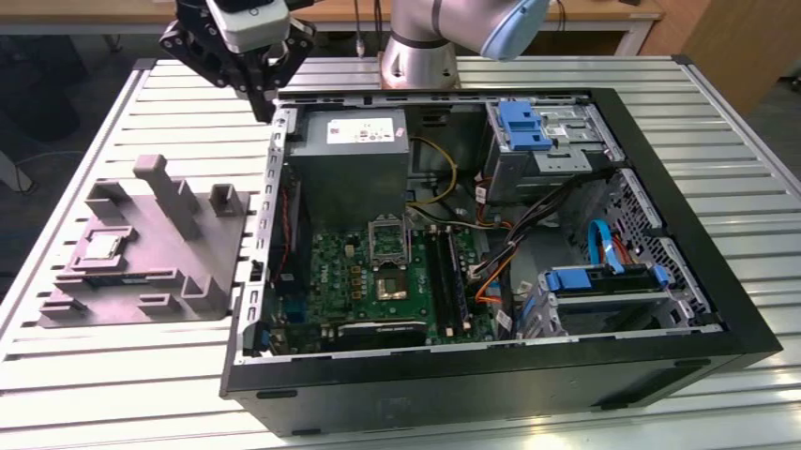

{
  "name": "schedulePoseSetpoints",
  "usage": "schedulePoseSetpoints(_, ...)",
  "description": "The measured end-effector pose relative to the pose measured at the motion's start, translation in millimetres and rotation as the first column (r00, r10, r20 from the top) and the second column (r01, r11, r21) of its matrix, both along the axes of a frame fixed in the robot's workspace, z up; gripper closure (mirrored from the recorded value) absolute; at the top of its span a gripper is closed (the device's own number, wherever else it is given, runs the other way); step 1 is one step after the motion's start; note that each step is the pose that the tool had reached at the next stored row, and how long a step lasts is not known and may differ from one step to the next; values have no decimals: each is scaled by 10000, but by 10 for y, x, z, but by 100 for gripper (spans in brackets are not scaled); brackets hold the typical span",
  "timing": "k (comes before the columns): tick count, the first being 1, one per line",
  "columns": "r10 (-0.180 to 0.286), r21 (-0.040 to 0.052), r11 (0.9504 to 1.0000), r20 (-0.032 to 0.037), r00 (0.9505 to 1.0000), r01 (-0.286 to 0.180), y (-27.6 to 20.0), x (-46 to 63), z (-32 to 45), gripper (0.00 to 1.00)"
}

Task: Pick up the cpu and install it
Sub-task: 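Reach for the cpu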

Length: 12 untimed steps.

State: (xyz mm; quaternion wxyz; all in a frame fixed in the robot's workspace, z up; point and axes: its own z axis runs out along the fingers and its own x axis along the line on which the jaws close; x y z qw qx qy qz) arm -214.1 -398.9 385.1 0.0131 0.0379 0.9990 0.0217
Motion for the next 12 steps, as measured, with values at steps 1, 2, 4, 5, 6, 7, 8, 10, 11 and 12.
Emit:
schedulePoseSetpoints(1,0,0,10000,-1,10000,0,0,-5,-1,89)
schedulePoseSetpoints(2,0,-1,10000,-1,10000,0,0,-11,-1,89)
schedulePoseSetpoints(4,0,0,10000,0,10000,0,0,-22,-4,89)
schedulePoseSetpoints(5,0,0,10000,0,10000,0,0,-26,-5,89)
schedulePoseSetpoints(6,0,-1,10000,-1,10000,0,0,-29,-5,89)
schedulePoseSetpoints(7,1,-1,10000,0,10000,-1,0,-32,-6,89)
schedulePoseSetpoints(8,0,-1,10000,-1,10000,0,0,-35,-6,89)
schedulePoseSetpoints(10,0,0,10000,0,10000,0,0,-43,-8,89)
schedulePoseSetpoints(11,-1,-1,10000,0,10000,1,0,-46,-8,89)
schedulePoseSetpoints(12,0,-1,10000,0,10000,0,0,-50,-9,89)
